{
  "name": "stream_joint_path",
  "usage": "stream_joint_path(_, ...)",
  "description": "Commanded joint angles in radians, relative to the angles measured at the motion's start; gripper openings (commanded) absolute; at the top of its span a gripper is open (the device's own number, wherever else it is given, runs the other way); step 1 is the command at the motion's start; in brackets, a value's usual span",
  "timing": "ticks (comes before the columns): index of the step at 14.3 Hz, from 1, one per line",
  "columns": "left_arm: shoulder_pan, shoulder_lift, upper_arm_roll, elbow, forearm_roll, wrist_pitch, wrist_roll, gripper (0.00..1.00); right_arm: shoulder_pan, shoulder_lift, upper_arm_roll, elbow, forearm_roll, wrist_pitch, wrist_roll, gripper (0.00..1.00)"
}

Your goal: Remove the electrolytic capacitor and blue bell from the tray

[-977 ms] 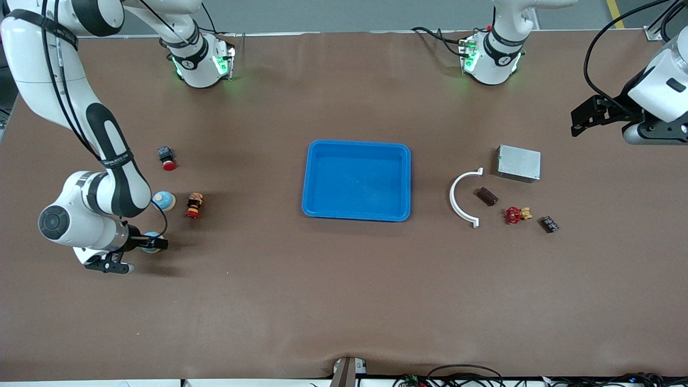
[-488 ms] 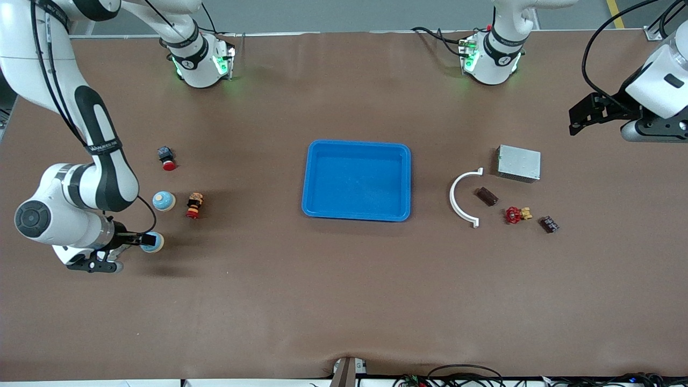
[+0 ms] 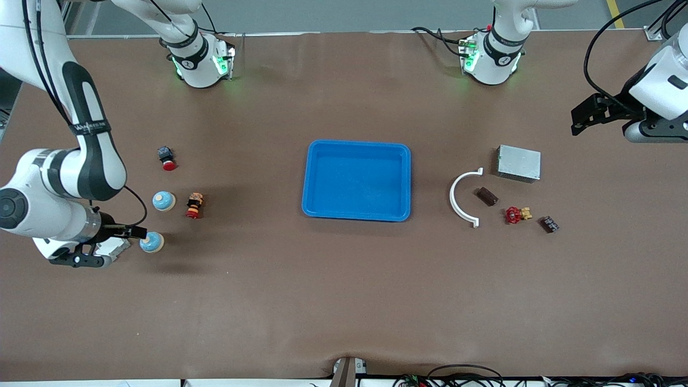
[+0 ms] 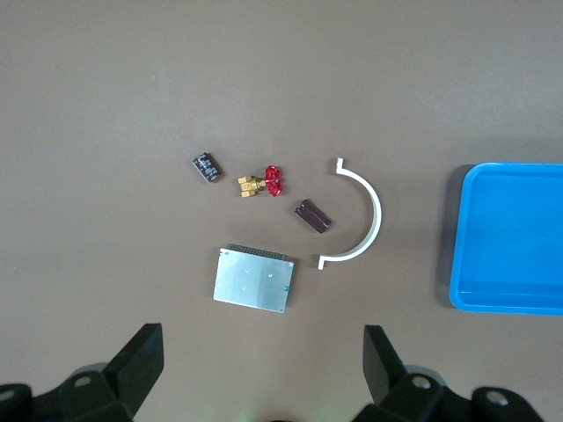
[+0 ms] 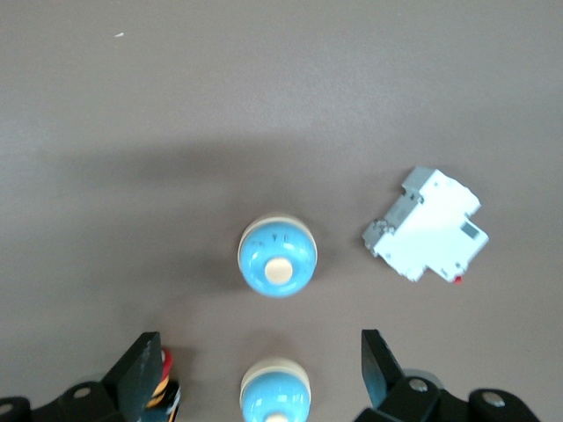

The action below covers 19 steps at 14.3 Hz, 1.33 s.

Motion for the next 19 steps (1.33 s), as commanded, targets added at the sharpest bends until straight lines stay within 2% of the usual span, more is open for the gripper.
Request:
stream_joint_path(1, 0.004, -0.003, -0.005, 0.004, -0.005, -0.012, -0.015, 1.0, 0.031, -0.088, 0.002, -0.023, -0.011, -0.078, 0.057, 1.0)
stream_joint_path(6, 0.008, 0.001, -0.005, 0.006, -0.004, -0.01, -0.015, 1.0, 0.062, -0.217, 0.005, 0.013, 0.001, -0.258, 0.068, 1.0)
stream_joint_path(10, 0.012, 0.001, 0.005, 0.006, -0.001, -0.01, -0.011, 1.0, 0.065, -0.321, 0.008, 0.036, 0.007, -0.35, 0.068, 1.0)
stream_joint_path(15, 0.008, 0.015, 0.005, 0.01, 0.014, 0.005, -0.01, 1.0, 0.062, -0.352, 0.007, 0.18, 0.036, -0.549, 0.066, 1.0)
stream_joint_path(19, 0.005, 0.017, 0.0, 0.018, 0.019, 0.008, -0.008, 1.0, 0.059, -0.403, -0.001, 0.199, 0.049, -0.585, 0.066, 1.0)
